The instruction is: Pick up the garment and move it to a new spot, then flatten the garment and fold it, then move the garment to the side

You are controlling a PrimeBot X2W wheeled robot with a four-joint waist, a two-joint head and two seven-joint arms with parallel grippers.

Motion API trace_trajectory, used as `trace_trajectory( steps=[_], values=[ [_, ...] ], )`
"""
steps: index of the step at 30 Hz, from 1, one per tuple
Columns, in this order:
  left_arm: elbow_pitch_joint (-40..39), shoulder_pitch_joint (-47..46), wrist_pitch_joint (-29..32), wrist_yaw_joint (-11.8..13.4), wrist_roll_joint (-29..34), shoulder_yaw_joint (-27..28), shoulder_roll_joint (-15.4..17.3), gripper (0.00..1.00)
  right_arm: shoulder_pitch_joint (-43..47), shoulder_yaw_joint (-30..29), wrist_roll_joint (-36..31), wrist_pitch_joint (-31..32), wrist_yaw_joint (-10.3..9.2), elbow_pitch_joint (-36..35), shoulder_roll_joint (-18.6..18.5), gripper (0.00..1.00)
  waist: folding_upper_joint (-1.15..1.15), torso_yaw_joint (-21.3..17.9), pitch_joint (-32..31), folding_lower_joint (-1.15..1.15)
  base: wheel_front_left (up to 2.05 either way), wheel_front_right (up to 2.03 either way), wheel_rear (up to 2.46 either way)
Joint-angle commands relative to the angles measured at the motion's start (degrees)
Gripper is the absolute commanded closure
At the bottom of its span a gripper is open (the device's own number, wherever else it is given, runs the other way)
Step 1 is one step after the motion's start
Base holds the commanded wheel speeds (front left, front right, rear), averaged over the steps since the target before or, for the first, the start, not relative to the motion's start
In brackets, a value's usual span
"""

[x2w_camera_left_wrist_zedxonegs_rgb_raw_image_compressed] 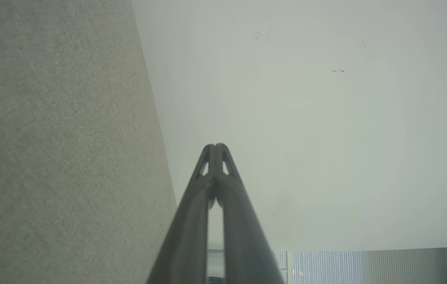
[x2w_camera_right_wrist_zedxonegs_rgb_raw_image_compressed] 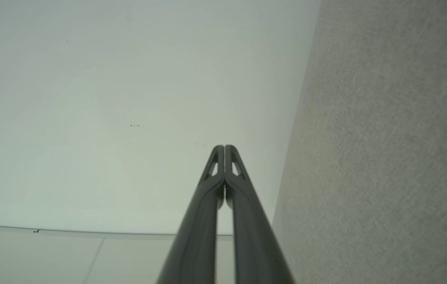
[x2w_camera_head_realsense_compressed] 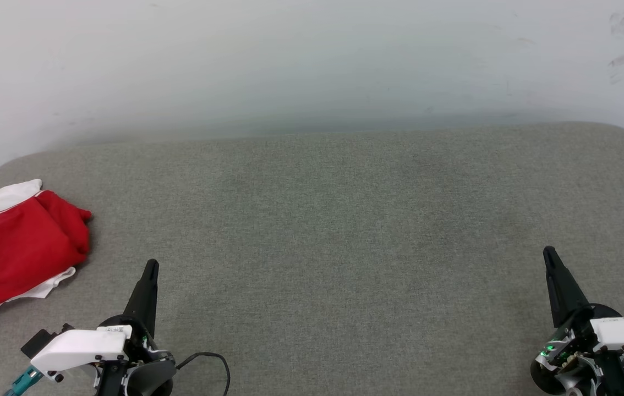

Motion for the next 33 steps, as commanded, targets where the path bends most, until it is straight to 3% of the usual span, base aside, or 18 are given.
trace_trajectory(
  steps=[1,31,32,33],
  values=[
    [0.0,-0.5,0.1,-0.2,0.1,0.1,-0.1,1.00,-0.6,0.0,-0.3,0.1,-0.02,0.0,0.2,1.00,0.00,0.0,0.0,0.00,0.00,0.00,0.00],
    [0.0,-0.5,0.1,-0.2,0.1,0.1,-0.1,1.00,-0.6,0.0,-0.3,0.1,-0.02,0.0,0.2,1.00,0.00,0.0,0.0,0.00,0.00,0.00,0.00],
    [0.1,0.1,0.0,0.0,0.0,-0.1,0.0,0.00,0.1,0.0,0.0,0.0,0.00,0.1,0.0,0.00,0.00,0.0,0.0,0.00,0.00,0.00,0.00],
    [0.6,0.4,-0.1,0.0,0.0,-0.1,-0.1,0.00,0.5,0.1,0.0,-0.1,-0.01,0.5,0.0,0.00,0.00,0.0,0.0,0.00,0.00,0.00,0.00]
  ],
)
